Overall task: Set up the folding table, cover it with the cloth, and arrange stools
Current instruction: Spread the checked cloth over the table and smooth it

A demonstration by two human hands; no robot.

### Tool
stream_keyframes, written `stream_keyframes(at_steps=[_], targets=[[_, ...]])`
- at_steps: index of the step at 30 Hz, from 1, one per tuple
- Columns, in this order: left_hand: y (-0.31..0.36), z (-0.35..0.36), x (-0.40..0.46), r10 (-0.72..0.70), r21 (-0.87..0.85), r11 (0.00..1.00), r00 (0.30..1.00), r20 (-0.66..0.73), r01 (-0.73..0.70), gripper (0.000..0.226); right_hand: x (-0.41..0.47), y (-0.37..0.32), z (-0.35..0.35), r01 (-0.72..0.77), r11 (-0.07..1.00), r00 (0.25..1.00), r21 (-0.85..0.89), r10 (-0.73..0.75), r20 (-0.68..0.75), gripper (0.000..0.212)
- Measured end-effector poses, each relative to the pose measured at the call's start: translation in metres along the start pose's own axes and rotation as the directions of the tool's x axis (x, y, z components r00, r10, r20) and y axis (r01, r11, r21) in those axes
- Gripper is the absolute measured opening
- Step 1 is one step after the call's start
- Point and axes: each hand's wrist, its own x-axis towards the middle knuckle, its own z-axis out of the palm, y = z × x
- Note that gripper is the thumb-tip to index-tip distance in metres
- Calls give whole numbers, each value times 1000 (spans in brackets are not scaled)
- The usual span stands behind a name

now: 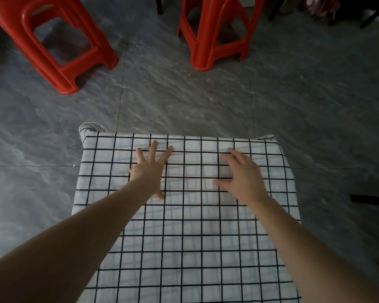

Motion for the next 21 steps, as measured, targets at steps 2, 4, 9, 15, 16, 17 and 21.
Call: stream_keyframes(at_steps=[2, 4, 9, 15, 16, 17, 21], targets=[[0, 0, -1, 3, 3, 1000, 1000, 1, -3, 151, -21, 59, -15, -245, 968, 969, 48, 246, -19, 80], [0, -1, -1, 3, 5, 1000, 1000, 1, -3, 152, -46, 111, -29, -510, 858, 860, 63, 510, 28, 83], [2, -2, -1, -3, 15, 1000, 1000, 4, 3, 153, -90, 147, -42, -720, 694, 694, -15, 720, -1, 65], [2, 0, -1, 0, 21, 1000, 1000, 1, 0, 152, -60, 13, -14, -87, 986, 993, 143, 97, -66, 68], [1, 0, -2, 4, 20, 1000, 1000, 1, -4, 152, -53, -16, -5, -7, 986, 1000, 165, 11, -22, 72], [1, 0, -2, 9, 14, 1000, 1000, 0, -9, 152, -48, -41, 5, 36, 986, 999, 161, -40, 25, 76], [-4, 4, -6, 33, -19, 999, 999, -19, -33, 145, -36, -83, 27, -68, 996, 990, 64, 59, 131, 84]])
